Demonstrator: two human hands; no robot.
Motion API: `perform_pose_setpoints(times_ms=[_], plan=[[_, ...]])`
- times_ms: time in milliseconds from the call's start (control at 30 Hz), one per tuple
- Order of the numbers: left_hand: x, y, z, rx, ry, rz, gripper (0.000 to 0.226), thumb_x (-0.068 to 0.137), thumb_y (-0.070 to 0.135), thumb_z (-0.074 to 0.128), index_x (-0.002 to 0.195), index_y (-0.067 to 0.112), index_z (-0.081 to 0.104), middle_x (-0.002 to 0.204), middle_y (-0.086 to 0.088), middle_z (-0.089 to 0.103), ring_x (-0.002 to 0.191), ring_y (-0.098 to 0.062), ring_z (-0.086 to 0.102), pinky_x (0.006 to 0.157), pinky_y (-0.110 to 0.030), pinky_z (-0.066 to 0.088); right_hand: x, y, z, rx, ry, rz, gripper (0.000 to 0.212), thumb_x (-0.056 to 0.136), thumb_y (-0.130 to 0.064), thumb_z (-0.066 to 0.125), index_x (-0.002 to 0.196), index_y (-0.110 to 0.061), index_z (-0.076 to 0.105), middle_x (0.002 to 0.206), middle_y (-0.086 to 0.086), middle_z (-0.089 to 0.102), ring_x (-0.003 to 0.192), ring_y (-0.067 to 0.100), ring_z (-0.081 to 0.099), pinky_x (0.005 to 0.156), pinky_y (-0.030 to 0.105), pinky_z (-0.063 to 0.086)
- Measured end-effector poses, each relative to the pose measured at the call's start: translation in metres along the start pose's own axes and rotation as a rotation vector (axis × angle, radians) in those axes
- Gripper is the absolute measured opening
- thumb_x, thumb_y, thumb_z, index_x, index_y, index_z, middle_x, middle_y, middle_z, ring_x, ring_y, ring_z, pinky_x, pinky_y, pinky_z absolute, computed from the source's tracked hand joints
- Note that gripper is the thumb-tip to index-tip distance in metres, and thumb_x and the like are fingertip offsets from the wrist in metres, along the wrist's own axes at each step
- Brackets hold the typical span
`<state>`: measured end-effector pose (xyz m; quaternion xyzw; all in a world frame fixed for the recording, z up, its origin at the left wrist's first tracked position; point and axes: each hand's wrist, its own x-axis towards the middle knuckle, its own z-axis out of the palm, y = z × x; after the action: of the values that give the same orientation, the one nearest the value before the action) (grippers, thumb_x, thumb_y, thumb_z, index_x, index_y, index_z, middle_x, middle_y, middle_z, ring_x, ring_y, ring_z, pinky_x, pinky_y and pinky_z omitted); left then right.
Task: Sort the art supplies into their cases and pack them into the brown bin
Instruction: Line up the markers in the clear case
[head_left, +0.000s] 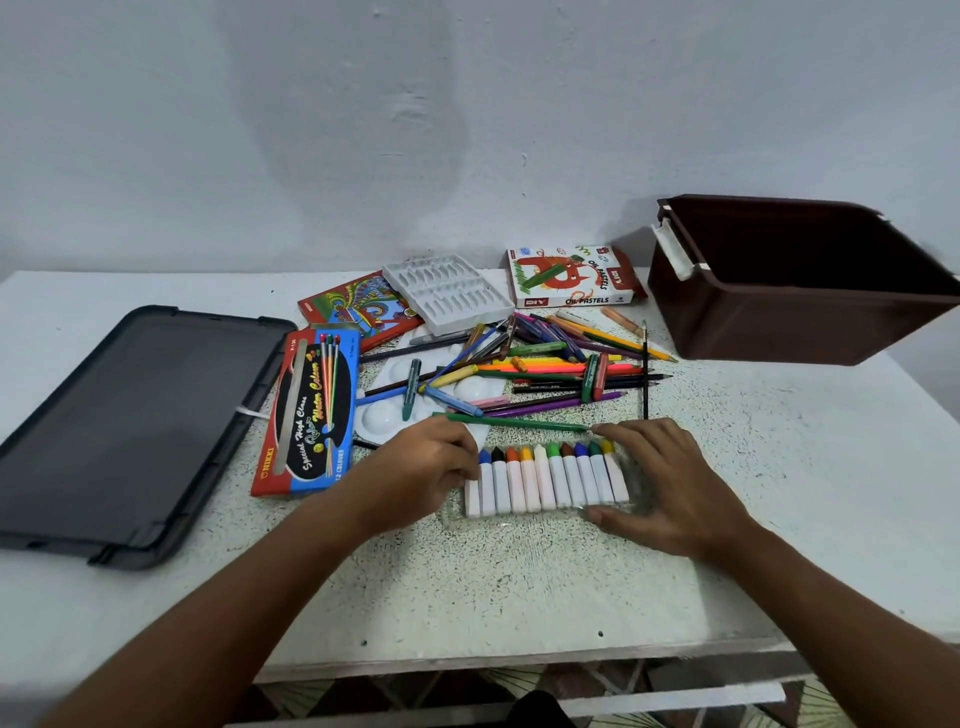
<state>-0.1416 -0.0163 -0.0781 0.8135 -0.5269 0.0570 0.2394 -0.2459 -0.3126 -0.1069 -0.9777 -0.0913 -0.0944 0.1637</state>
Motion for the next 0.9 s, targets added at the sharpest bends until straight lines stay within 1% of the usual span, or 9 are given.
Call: perform_pose_setpoints(times_ms=[267,367,433,500,533,600,667,733,900], plan=[[-0.003,0.001,0.002,-0.038,-0.012,-0.037,0.015,0.073,0.001,0.075,0.087,0.009,0.075,0.089,0.000,0.065,0.085,-0.013,0.059,0.070,-0.024,0.051,0.001,0.000,-0.001,-0.001,0.006,-0.002,0.084,0.072,-0.081,0.050,0.137,-0.028,0.042,0.126,-0.008,0.051,0.112,0.012,0.041,0.089,0.036,0.041],[-0.004,0.003,0.000,-0.013,0.072,-0.066,0.012,0.078,0.003,0.072,0.089,0.007,0.074,0.090,-0.002,0.065,0.086,-0.014,0.059,0.072,-0.026,0.051,0.000,0.000,0.000,-0.005,0.004,-0.002,0.084,0.072,-0.081,0.050,0.137,-0.029,0.042,0.126,-0.008,0.051,0.112,0.012,0.041,0.089,0.036,0.041],[-0.008,0.001,-0.003,0.074,0.231,-0.186,0.017,0.079,0.010,0.074,0.094,0.004,0.071,0.093,-0.008,0.064,0.090,-0.020,0.058,0.076,-0.032,0.052,0.000,0.000,0.000,-0.006,0.004,-0.003,0.085,0.072,-0.081,0.051,0.137,-0.029,0.042,0.126,-0.008,0.051,0.112,0.012,0.041,0.089,0.036,0.041],[-0.014,-0.007,-0.012,0.238,0.369,-0.423,0.035,0.081,0.028,0.071,0.106,0.005,0.067,0.101,-0.014,0.061,0.097,-0.029,0.054,0.078,-0.044,0.051,0.001,0.001,0.000,-0.006,0.001,-0.003,0.085,0.072,-0.082,0.051,0.138,-0.029,0.041,0.126,-0.009,0.051,0.112,0.012,0.041,0.089,0.037,0.041],[-0.018,-0.012,-0.017,0.343,0.364,-0.572,0.047,0.080,0.039,0.069,0.116,0.009,0.063,0.109,-0.017,0.058,0.102,-0.034,0.051,0.080,-0.049,0.047,0.001,0.001,0.000,-0.006,0.000,-0.002,0.085,0.071,-0.082,0.051,0.138,-0.029,0.041,0.126,-0.009,0.050,0.112,0.012,0.041,0.089,0.037,0.041],[-0.024,-0.021,-0.029,0.468,0.191,-0.885,0.070,0.076,0.056,0.066,0.134,0.022,0.047,0.127,-0.022,0.045,0.112,-0.041,0.042,0.087,-0.055,0.040,0.001,0.002,0.000,-0.007,-0.008,-0.001,0.086,0.071,-0.083,0.050,0.138,-0.030,0.040,0.127,-0.009,0.050,0.112,0.012,0.040,0.089,0.037,0.041],[-0.028,-0.027,-0.035,0.456,0.023,-1.071,0.085,0.074,0.065,0.063,0.144,0.032,0.028,0.138,-0.022,0.033,0.121,-0.043,0.035,0.094,-0.057,0.036,0.001,0.002,0.001,-0.008,-0.015,0.002,0.086,0.071,-0.084,0.049,0.139,-0.031,0.039,0.127,-0.010,0.050,0.113,0.012,0.040,0.090,0.038,0.042],[-0.029,-0.029,-0.036,0.406,0.000,-1.114,0.087,0.075,0.061,0.064,0.146,0.035,0.021,0.140,-0.020,0.029,0.123,-0.043,0.034,0.097,-0.057,0.035,0.000,0.002,0.001,-0.006,-0.015,0.003,0.086,0.071,-0.084,0.048,0.139,-0.031,0.039,0.128,-0.009,0.050,0.113,0.013,0.040,0.089,0.039,0.042],[-0.030,-0.038,-0.045,0.231,0.142,-1.088,0.088,0.068,0.041,0.077,0.143,0.032,0.029,0.129,-0.019,0.037,0.111,-0.044,0.046,0.095,-0.058,0.042,0.000,0.000,0.001,-0.002,-0.005,0.001,0.085,0.072,-0.084,0.047,0.138,-0.031,0.040,0.127,-0.008,0.050,0.111,0.013,0.041,0.089,0.038,0.042]])
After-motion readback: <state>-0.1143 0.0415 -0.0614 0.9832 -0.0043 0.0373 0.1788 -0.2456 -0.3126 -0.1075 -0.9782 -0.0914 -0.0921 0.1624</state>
